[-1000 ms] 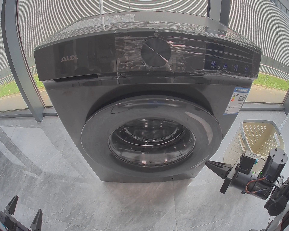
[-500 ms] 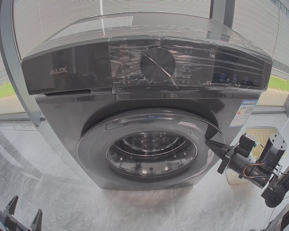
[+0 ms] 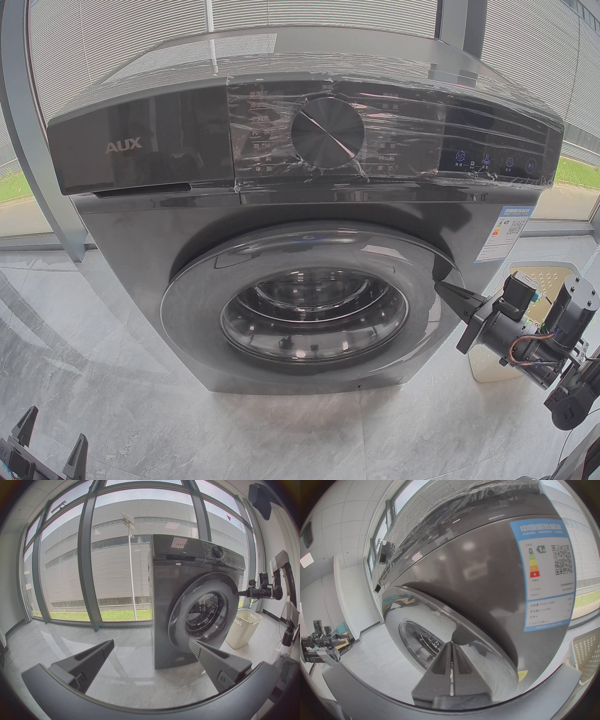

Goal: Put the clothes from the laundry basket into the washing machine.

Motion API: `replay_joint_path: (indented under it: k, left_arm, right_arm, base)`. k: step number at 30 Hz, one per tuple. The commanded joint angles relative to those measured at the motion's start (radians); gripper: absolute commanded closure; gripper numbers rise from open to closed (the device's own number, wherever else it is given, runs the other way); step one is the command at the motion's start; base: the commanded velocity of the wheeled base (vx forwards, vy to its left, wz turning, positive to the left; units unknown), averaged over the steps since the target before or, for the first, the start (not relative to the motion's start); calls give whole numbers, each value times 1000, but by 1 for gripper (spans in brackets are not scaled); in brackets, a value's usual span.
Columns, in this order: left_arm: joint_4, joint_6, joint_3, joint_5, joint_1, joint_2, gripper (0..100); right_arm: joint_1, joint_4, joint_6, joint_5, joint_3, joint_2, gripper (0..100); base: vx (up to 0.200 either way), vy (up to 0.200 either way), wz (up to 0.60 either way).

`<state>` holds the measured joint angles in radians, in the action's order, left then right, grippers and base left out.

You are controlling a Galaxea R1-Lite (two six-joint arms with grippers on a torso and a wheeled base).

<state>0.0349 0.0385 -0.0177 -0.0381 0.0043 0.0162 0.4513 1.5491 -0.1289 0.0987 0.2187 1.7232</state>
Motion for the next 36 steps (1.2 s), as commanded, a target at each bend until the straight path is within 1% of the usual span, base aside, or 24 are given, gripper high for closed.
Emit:
replay_joint_path:
  k: [1, 3, 4, 8, 9, 11, 12, 14, 16, 17, 18, 19, 22, 25, 29, 30, 31, 32, 33, 35, 36]
  left_arm:
    - [0, 0, 18, 0, 0, -16, 0]
    - [0, 0, 18, 0, 0, -16, 0]
    - [0, 0, 18, 0, 0, -16, 0]
    - [0, 4, 18, 0, 0, -16, 0]
    - [0, 6, 18, -2, 0, -16, 0]
    - [0, 6, 18, 0, 0, -16, 0]
    - [-1, 6, 18, 0, 0, -16, 0]
    - [-1, 12, 18, -2, 0, -16, 0]
    - [-1, 12, 18, -2, 0, -16, 0]
    - [-1, 12, 18, -2, 0, -16, 0]
    - [-1, 12, 18, -2, 0, -16, 0]
    - [0, 12, 18, -2, 0, -16, 0]
    - [-1, 14, 18, -2, 0, -16, 0]
    - [-1, 14, 18, -2, 0, -16, 0]
    - [-1, 14, 18, -2, 0, -16, 0]
    - [0, 15, 18, -2, 0, -16, 0]
    - [0, 15, 18, -2, 0, -16, 0]
    - [-1, 15, 18, -2, 0, -16, 0]
    - [-1, 14, 18, -2, 0, -16, 0]
    - [-1, 14, 18, -2, 0, -16, 0]
    - [-1, 14, 18, -2, 0, -16, 0]
  right_arm:
    - [30, -6, 12, 68, -90, -53, 100]
    - [50, -14, 17, 107, -142, -103, 100]
    - [56, -18, 17, 111, -159, -123, 100]
    - [63, -21, 18, 111, -203, -205, 100]
    - [56, -23, 25, 111, -214, -223, 100]
    - [53, -57, 54, 111, -219, -269, 100]
    - [50, -95, 74, 111, -219, -301, 0]
    - [46, -175, 97, 107, -219, -390, 0]
    - [47, -228, 100, 101, -219, -448, 0]
    - [44, -291, 101, 93, -219, -511, 0]
    - [44, -291, 101, 93, -219, -511, 0]
    - [38, -363, 101, 79, -219, -590, 0]
    - [-19, -452, 101, 44, -219, -692, 0]
    - [-82, -512, 106, 33, -219, -786, 0]
    - [-181, -583, 141, 38, -219, -893, 0]
    - [-204, -601, 144, 41, -219, -924, 0]
    - [-204, -601, 144, 41, -219, -924, 0]
    - [-244, -630, 146, 44, -219, -978, 0]
    - [-269, -650, 147, 45, -219, -1013, 0]
    - [-296, -681, 152, 47, -219, -1076, 0]
    - [-298, -684, 153, 47, -219, -1080, 0]
  base:
    - [0, 0, 0]
    - [0, 0, 0]
    - [0, 0, 0]
    - [0, 0, 0]
    - [0, 0, 0]
    - [0, 0, 0]
    - [0, 0, 0]
    - [0, 0, 0]
    - [0, 0, 0]
    - [0, 0, 0]
    - [0, 0, 0]
    - [0, 0, 0]
    - [0, 0, 0]
    - [0, 0, 0]
    - [0, 0, 0]
    - [0, 0, 0]
    - [0, 0, 0]
    - [0, 0, 0]
    - [0, 0, 0]
    - [0, 0, 0]
    - [0, 0, 0]
